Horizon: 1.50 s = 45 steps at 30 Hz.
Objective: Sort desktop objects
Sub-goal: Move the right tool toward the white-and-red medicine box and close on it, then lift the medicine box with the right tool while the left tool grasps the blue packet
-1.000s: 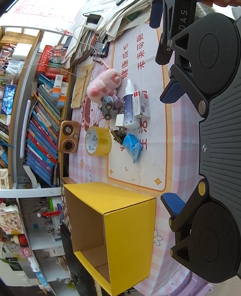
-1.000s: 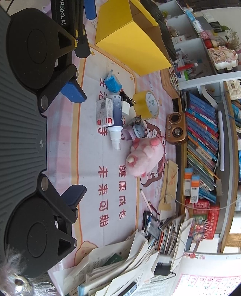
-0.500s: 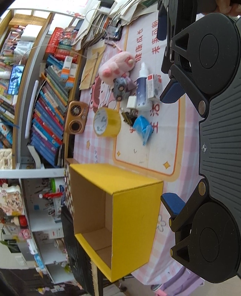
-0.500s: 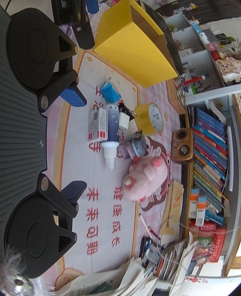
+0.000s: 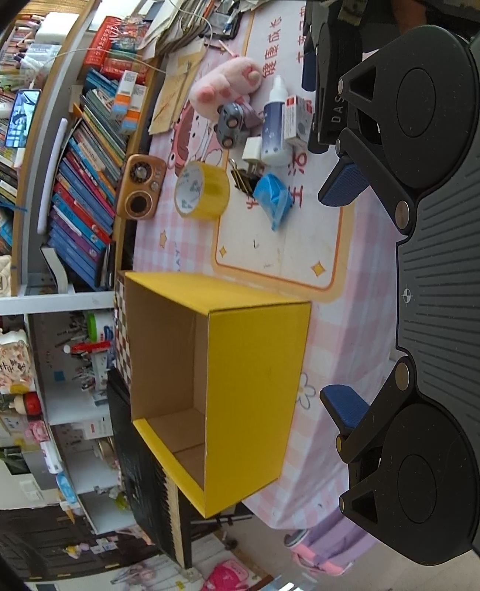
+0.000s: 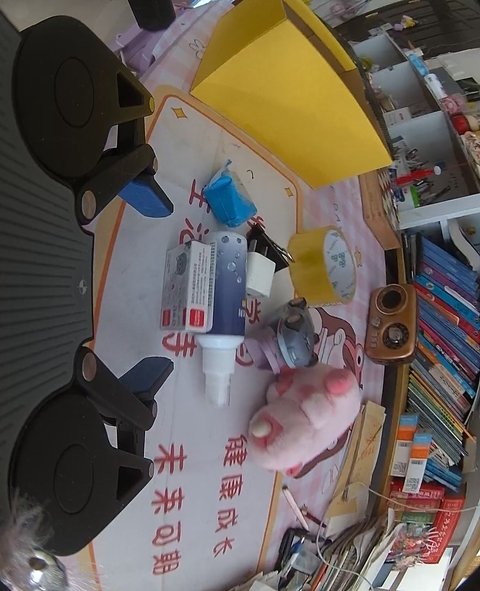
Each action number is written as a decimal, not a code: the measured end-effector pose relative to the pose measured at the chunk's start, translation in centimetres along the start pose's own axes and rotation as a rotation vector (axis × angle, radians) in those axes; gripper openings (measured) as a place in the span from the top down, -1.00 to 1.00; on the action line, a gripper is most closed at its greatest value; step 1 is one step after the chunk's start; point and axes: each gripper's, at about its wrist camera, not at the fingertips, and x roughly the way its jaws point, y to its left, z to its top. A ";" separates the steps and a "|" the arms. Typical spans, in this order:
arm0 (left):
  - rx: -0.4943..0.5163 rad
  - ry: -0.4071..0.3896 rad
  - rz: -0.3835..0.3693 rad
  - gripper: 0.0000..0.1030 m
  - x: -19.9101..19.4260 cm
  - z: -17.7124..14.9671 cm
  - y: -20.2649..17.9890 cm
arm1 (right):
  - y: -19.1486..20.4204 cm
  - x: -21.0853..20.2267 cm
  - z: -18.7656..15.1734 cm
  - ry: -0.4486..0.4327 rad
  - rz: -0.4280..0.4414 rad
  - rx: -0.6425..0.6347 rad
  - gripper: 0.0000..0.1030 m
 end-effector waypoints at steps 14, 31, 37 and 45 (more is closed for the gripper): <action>0.005 -0.003 -0.017 -1.00 0.3 0.2 1.1 | 0.5 1.0 0.6 -0.015 -0.051 -0.033 0.00; 0.099 0.013 -0.196 -1.00 1.6 0.6 -5.5 | -5.3 -5.5 -0.8 -0.054 -0.094 0.001 0.00; 0.125 0.023 -0.243 -0.99 3.0 1.2 -7.8 | -7.4 -6.2 -0.9 -0.063 -0.107 0.013 0.00; 0.180 0.050 -0.129 -0.35 6.8 2.2 -9.0 | -8.9 -6.5 -0.8 -0.064 -0.099 0.003 0.00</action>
